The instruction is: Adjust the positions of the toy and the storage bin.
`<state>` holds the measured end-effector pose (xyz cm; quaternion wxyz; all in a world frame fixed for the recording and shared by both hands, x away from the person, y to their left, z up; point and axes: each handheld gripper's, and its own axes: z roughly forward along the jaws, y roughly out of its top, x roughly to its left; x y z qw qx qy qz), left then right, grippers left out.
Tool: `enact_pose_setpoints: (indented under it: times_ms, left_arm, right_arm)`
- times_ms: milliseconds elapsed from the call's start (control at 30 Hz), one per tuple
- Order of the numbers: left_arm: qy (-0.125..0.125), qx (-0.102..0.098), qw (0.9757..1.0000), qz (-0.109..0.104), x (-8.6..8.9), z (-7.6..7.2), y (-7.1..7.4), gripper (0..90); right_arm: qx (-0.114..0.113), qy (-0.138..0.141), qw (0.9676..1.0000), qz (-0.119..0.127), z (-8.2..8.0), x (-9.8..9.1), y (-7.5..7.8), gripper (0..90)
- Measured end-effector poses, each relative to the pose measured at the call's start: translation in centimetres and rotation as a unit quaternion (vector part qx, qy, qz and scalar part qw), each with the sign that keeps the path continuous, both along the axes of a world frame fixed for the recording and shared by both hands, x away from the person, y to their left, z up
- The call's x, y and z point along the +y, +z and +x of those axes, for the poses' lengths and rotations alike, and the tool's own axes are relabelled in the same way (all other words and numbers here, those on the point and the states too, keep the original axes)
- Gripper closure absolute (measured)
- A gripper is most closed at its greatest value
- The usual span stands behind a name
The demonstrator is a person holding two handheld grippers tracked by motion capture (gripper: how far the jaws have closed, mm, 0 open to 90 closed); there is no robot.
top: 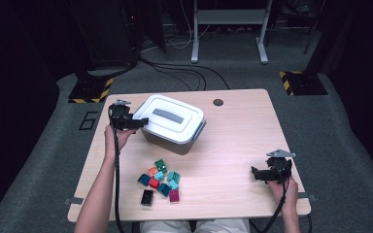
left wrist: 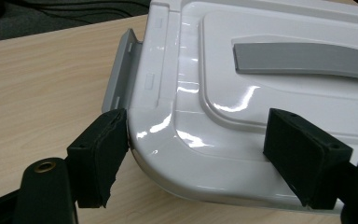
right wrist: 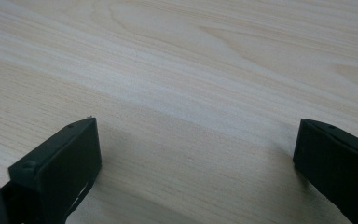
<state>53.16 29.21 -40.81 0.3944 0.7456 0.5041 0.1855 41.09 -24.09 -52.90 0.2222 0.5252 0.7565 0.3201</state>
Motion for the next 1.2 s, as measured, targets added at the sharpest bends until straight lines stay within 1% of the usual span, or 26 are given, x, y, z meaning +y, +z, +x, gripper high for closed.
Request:
enact_pose_setpoints:
  times_ms: [100,133,200,233,333,433,667,733,767,800,833,933,1033,1100,1200]
  left_arm:
    - [-0.008,0.001,1.0000,0.005,-0.2,-0.1,0.0,21.9]
    - [-0.008,-0.001,1.0000,0.000,-0.4,-0.2,0.0,21.9]
    - [-0.014,0.001,0.9999,0.003,-0.7,-0.2,0.0,21.9]
    - [-0.015,-0.002,0.9999,0.002,-0.8,-0.2,0.0,21.8]
    - [-0.020,-0.003,0.9997,0.012,-1.2,-0.4,0.1,21.9]
    - [-0.024,-0.004,0.9996,0.015,-1.5,-0.5,0.1,21.8]
    - [-0.048,-0.004,0.9985,0.027,-2.7,-1.0,0.3,21.5]
    - [-0.055,-0.007,0.9979,0.033,-3.1,-1.2,0.3,21.4]
    - [-0.055,-0.007,0.9981,0.028,-3.3,-1.2,0.3,21.4]
    - [-0.056,-0.006,0.9980,0.028,-3.4,-1.3,0.3,21.4]
    - [-0.062,-0.006,0.9975,0.033,-3.6,-1.3,0.3,21.4]
    - [-0.067,-0.006,0.9973,0.031,-4.2,-1.5,0.3,21.4]
    - [-0.072,-0.008,0.9968,0.033,-4.8,-1.7,0.3,21.4]
    - [-0.080,-0.007,0.9961,0.037,-5.0,-1.8,0.4,21.4]
    - [-0.083,-0.011,0.9959,0.035,-5.6,-2.0,0.3,21.4]
  right_arm:
    - [0.000,0.000,1.0000,0.000,0.0,0.0,0.0,0.0]
    - [0.000,-0.001,1.0000,0.001,0.0,0.0,0.0,0.0]
    - [0.000,0.000,1.0000,0.000,0.0,0.0,0.0,0.0]
    - [0.000,0.001,1.0000,-0.001,0.0,0.0,0.0,0.0]
    - [0.000,0.000,1.0000,0.000,0.0,0.0,0.0,0.0]
    - [0.000,0.000,1.0000,0.000,0.0,0.0,0.0,0.0]
    - [0.000,0.000,1.0000,0.000,0.0,0.0,0.0,0.0]
    - [0.000,0.000,1.0000,0.000,0.0,0.0,0.0,0.0]
    - [0.000,0.000,1.0000,0.000,0.0,0.0,0.0,0.0]
    - [0.000,0.000,1.0000,0.000,0.0,0.0,0.0,0.0]
    - [0.000,0.000,1.0000,0.000,0.0,0.0,0.0,0.0]
    - [0.000,0.000,1.0000,0.000,0.0,0.0,0.0,0.0]
    - [0.000,0.000,1.0000,0.000,0.0,0.0,0.0,0.0]
    - [0.000,0.000,1.0000,0.000,0.0,0.0,0.0,0.0]
    - [0.000,-0.001,1.0000,0.000,0.0,0.0,0.0,0.0]
